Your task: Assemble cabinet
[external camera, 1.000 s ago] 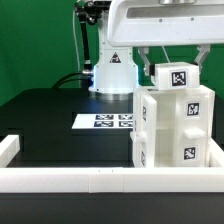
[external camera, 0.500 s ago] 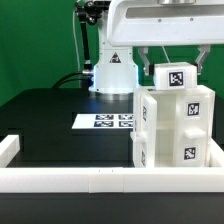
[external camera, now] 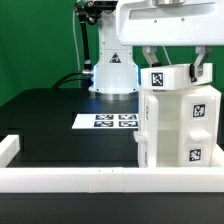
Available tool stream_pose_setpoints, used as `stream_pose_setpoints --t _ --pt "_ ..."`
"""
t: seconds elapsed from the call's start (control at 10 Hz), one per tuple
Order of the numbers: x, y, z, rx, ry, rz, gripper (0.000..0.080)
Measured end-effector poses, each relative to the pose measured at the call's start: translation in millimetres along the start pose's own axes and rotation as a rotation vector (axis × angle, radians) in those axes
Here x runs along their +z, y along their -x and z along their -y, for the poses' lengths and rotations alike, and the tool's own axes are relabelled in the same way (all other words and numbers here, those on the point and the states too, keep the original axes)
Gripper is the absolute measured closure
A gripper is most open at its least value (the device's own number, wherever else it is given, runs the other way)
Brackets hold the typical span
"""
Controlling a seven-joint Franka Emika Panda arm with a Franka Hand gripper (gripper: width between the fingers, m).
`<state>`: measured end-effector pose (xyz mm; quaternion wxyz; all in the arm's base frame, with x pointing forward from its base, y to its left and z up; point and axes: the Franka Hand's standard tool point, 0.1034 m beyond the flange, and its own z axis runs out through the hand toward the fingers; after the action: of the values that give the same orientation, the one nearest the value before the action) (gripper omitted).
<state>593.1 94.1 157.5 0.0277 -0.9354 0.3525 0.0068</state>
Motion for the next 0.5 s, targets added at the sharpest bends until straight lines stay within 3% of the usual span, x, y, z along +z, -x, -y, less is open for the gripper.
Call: stream_pose_setpoints --t 0.4,0.5 --pt "1.1 2.6 -4.9 0.354 -0.001 0.014 0.0243" --pt "1.2 5.1 -4.5 0.57 -0.015 0.019 0.0243"
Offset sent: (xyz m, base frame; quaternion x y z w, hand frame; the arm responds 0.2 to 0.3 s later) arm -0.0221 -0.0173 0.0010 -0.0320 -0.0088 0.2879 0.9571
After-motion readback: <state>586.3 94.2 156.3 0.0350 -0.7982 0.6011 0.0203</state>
